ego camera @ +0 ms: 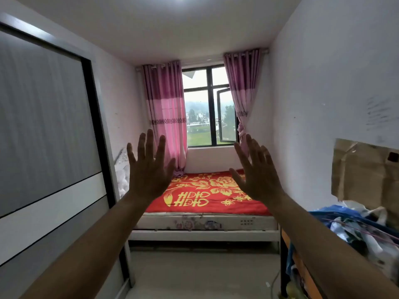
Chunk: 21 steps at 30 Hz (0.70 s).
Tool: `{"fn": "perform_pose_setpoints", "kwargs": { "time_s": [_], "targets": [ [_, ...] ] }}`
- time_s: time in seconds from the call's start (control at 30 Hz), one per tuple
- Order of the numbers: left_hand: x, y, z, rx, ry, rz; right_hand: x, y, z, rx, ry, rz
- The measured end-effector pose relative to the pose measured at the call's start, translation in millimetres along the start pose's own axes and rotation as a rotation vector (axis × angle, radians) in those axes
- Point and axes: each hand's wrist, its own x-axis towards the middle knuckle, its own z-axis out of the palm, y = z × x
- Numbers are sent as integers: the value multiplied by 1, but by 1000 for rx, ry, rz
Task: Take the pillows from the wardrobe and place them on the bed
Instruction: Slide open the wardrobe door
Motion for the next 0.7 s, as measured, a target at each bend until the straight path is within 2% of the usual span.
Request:
{"fn": "perform_pose_setpoints", "kwargs": {
  "time_s": [0.2,0.3,0.5,0.7],
  "targets": [
    [-24,-14,76,89,-153,75,-12,1,85,-12,-141,38],
    [-17,-36,121,84,-201,18,7,0,136,-2,-160,24],
    [8,-100,242,52,-304,-98,52,-19,277,-18,-325,7],
    [48,-179,347,100,-326,-126,120,-35,389,-20,-380,-9]
  ]
}}
